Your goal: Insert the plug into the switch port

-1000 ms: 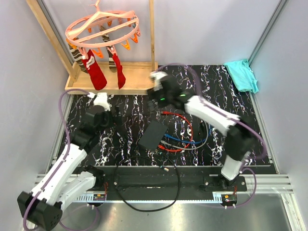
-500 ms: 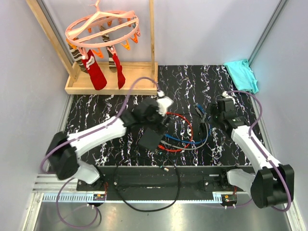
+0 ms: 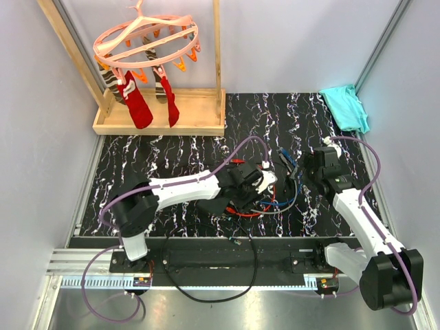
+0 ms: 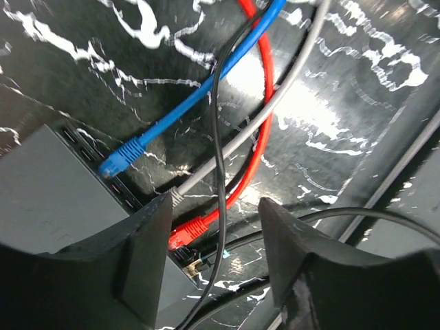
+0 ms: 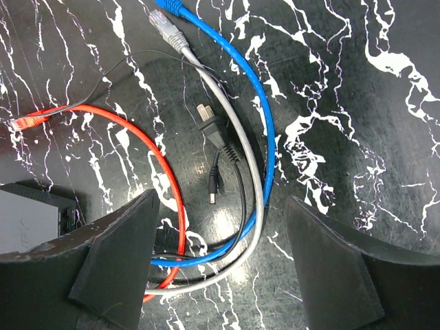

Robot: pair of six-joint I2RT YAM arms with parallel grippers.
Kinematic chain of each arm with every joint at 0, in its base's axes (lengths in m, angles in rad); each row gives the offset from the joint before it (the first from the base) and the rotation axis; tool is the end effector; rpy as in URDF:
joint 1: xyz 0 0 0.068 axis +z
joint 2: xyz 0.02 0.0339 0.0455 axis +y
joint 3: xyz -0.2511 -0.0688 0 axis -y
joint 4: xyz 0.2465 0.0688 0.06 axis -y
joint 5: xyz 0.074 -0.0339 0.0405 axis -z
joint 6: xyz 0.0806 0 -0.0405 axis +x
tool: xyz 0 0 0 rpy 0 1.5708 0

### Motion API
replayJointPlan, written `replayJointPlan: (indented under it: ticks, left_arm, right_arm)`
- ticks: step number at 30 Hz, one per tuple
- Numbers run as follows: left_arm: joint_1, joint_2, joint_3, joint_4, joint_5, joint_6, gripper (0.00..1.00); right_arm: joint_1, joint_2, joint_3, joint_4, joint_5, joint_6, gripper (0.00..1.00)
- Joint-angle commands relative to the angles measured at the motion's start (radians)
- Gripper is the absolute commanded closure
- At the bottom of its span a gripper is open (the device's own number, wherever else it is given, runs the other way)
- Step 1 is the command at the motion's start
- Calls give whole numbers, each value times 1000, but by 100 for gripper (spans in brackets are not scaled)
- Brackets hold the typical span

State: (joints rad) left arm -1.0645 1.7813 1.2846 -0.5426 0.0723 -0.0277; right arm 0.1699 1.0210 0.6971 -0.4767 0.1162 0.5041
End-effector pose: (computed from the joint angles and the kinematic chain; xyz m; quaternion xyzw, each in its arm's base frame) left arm 0.1870 -0.3492 0.1613 0.4860 0.8329 -0.1661 0.2062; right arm 0.2468 0.0329 0.1954 0.1754 0.9087 0.0732 0.3717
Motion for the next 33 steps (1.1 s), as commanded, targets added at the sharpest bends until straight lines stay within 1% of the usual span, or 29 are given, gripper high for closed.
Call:
replayJointPlan:
  ticks: [1,7,10,11,13,14,16,18,19,21,22,24,25,28,29,33]
  left_arm:
    - [-3,47,71,-7,-17,-5,47]
    - [-8,127,116,-5,-11,-9,54]
    - [-11,156,130,-3,-5,-12,63]
    - [-12,165,133,-2,-5,-14,74]
    - [-12,165,137,-3,-6,-14,86]
    - [-15,153,137,-5,-9,-14,100]
    - [-14,123,134,-13,-16,-12,100]
    - [-14,46,134,-25,-19,-14,100]
    - [-14,-20,133,-36,-22,-14,100]
    - [-12,-89,131,-49,-48,-6,100]
    - [-12,-156,131,-66,-58,-2,100]
    - [-6,-219,136,-82,-94,11,100]
    - [6,-277,136,-94,-100,12,100]
    - [44,-373,121,-73,-77,-3,100]
    - [76,-388,105,-69,-78,-17,100]
    - [159,-451,71,-72,-160,-40,100]
  right_arm:
    - [-3,-10,-2,10,16,16,18]
    - [-4,-10,-1,7,10,16,18]
    - [-3,-15,-7,7,10,16,18]
    - [-3,-15,-7,9,8,17,18]
    - [-3,-12,-10,7,7,17,18]
    - [-3,-13,-10,7,5,17,18]
    - [-4,-13,-13,7,5,14,18]
    - [-3,-13,-11,9,13,10,18]
    - [-3,-12,-13,7,17,8,18]
    - [-4,-9,-10,10,28,5,18]
    - [-4,-7,-7,9,31,4,18]
    - [-4,1,4,12,37,2,18]
    - [-4,2,8,12,42,1,18]
    - [-4,4,30,18,43,-3,18]
    - [-4,4,38,27,49,-6,18]
    - [-4,13,50,43,53,-10,17]
